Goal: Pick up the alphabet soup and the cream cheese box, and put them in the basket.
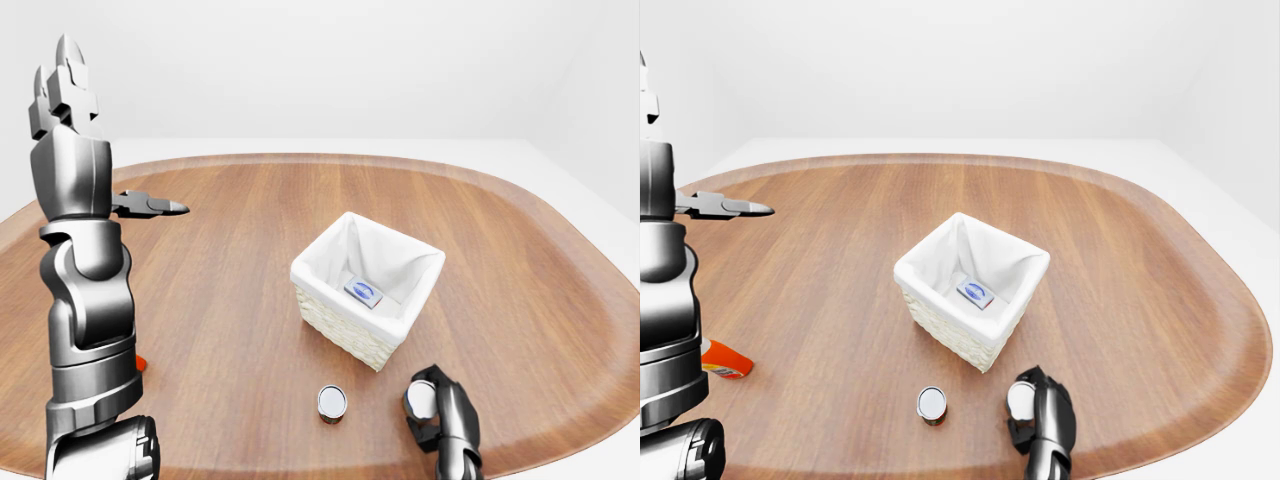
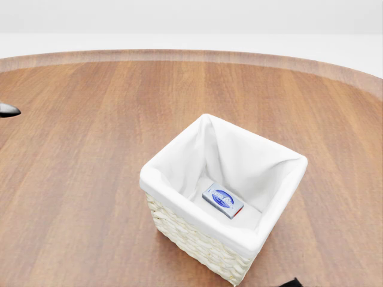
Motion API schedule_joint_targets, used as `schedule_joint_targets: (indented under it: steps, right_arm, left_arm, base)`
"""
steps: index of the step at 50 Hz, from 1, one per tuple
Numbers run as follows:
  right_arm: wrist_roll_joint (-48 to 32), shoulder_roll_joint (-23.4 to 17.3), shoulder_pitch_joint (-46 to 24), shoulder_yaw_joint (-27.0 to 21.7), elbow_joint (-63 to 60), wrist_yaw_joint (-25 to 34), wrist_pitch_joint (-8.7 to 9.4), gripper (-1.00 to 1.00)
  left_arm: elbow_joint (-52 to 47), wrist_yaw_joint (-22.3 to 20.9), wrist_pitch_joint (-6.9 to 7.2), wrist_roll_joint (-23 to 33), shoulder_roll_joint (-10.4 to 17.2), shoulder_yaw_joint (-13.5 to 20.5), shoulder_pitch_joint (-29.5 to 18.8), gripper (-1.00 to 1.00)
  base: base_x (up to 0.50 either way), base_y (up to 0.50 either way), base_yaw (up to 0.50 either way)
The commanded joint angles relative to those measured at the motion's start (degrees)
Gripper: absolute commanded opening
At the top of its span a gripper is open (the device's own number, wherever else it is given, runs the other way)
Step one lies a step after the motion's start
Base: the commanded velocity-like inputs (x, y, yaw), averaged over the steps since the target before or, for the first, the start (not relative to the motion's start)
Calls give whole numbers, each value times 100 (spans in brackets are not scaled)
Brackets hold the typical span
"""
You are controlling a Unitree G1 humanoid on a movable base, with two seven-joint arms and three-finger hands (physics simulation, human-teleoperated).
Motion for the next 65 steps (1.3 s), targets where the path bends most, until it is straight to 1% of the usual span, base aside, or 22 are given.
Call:
schedule_joint_targets:
  steps: [1,5,12,13,18,21,26,29,34,38,44,47,54,60,65]
  right_arm:
    - [102,23,-95,69,375,55,0,-100]
    - [152,53,109,63,-62,200,0,-100]
    - [231,109,568,80,-987,474,0,-100]
    - [152,160,606,32,-1097,401,0,-100]
    - [267,140,801,64,-1452,532,0,-100]
    - [330,169,1008,62,-1917,691,0,-100]
    - [391,231,1276,108,-2743,972,0,-100]
    - [328,259,1296,181,-2889,967,0,-100]
    - [391,237,1384,280,-3306,1077,0,-100]
    - [431,213,1477,360,-3752,1198,0,-100]
    - [383,164,1440,483,-3945,1164,0,-100]
    - [421,140,1469,515,-4144,1187,0,-100]
    - [438,106,1544,597,-4432,1178,0,-100]
    - [483,87,1519,645,-4661,1190,0,-100]
    - [485,73,1552,684,-4985,1255,0,-100]
  left_arm:
    - [-34,-27,0,5,0,-1,2,100]
    - [58,31,0,4,-10,-13,7,100]
    - [-24,-48,0,23,-3,-8,1,100]
    - [-37,-59,0,27,-3,-8,0,100]
    - [-30,-64,0,37,-7,-9,6,100]
    - [93,17,0,42,-12,-19,7,100]
    - [44,-29,0,46,-13,-14,13,100]
    - [166,51,0,36,-21,-27,15,100]
    - [100,-15,0,53,-17,-30,9,100]
    - [145,23,0,48,-12,-24,-14,100]
    - [51,-35,0,41,-1,-16,-19,100]
    - [106,27,0,29,-11,-18,6,100]
    - [-60,-60,0,-24,-6,22,-10,100]
    - [29,22,0,-42,-4,1,-6,100]
    - [21,4,0,-55,4,5,-22,100]
  base:
    - [0,0,0]
    - [0,0,0]
    - [0,0,0]
    - [0,0,0]
    - [0,0,0]
    - [0,0,0]
    - [0,0,0]
    - [0,0,0]
    - [0,0,0]
    - [0,0,0]
    - [0,0,0]
    - [0,0,0]
    - [0,0,0]
    - [0,0,0]
    - [0,0,0]
